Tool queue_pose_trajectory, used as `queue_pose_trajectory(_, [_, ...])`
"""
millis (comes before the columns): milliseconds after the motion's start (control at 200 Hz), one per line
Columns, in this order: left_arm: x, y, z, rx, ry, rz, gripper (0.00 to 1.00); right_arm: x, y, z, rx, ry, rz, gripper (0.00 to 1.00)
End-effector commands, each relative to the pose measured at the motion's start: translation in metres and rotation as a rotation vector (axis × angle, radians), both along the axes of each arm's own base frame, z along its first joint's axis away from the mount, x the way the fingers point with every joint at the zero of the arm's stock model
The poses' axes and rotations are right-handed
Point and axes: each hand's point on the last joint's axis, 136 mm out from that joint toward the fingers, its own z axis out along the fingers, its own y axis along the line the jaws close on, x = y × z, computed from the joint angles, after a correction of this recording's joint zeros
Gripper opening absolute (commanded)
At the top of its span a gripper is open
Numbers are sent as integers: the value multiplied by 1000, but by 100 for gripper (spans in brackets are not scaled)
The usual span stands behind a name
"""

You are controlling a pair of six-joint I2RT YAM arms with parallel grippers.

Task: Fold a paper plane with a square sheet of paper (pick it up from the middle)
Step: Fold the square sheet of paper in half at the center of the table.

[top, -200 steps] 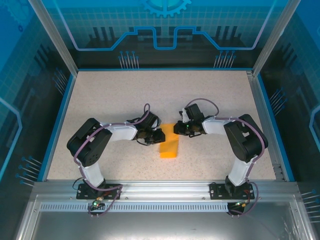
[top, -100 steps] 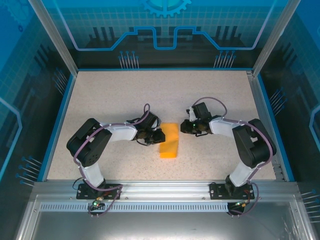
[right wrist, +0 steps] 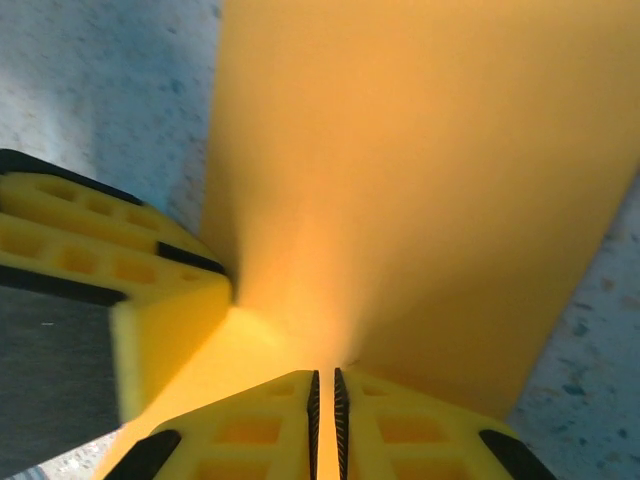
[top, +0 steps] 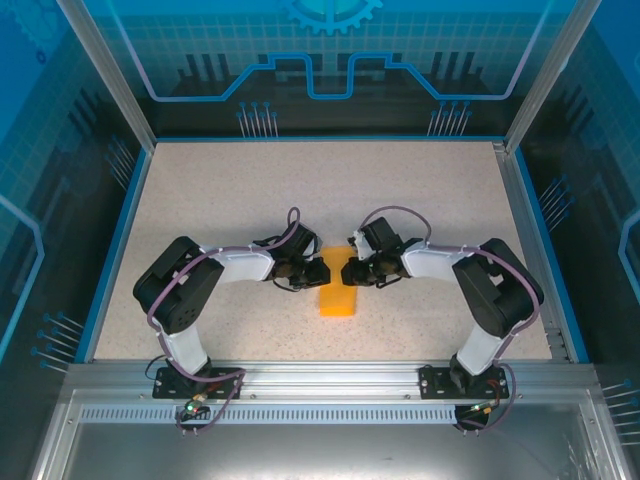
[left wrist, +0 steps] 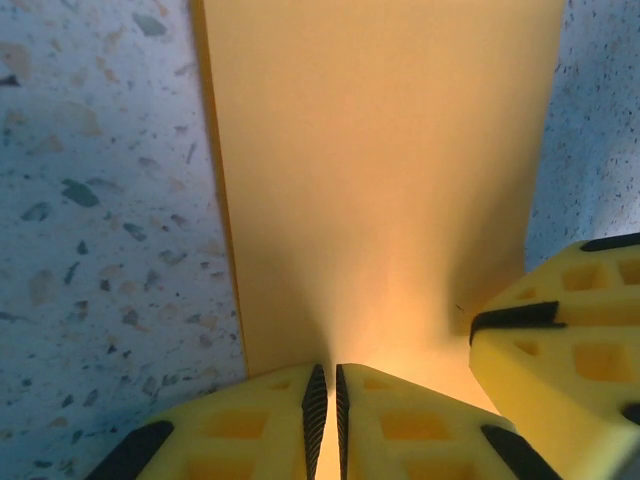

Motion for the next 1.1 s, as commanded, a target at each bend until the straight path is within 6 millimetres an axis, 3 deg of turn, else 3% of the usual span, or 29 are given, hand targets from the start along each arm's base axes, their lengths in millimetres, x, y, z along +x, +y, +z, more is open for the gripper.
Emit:
queue_pose_trajectory(0, [-48,46,-49,224,174,-7,17,-6,-8,-11,-72,29,41,15])
queue_pose_trajectory(445, [-50,49,-55,238,188,-8,17,-30,-28,-22,-137,76,123,15])
queue_pose_trajectory(915, [-50,47,-57,247,197,-31,17,-65,-51,-28,-153,124,95,15])
queue_pose_trajectory(1095, [-49,47,-57,246,197,-36,17,-62,-45,-10,-89,96,68,15])
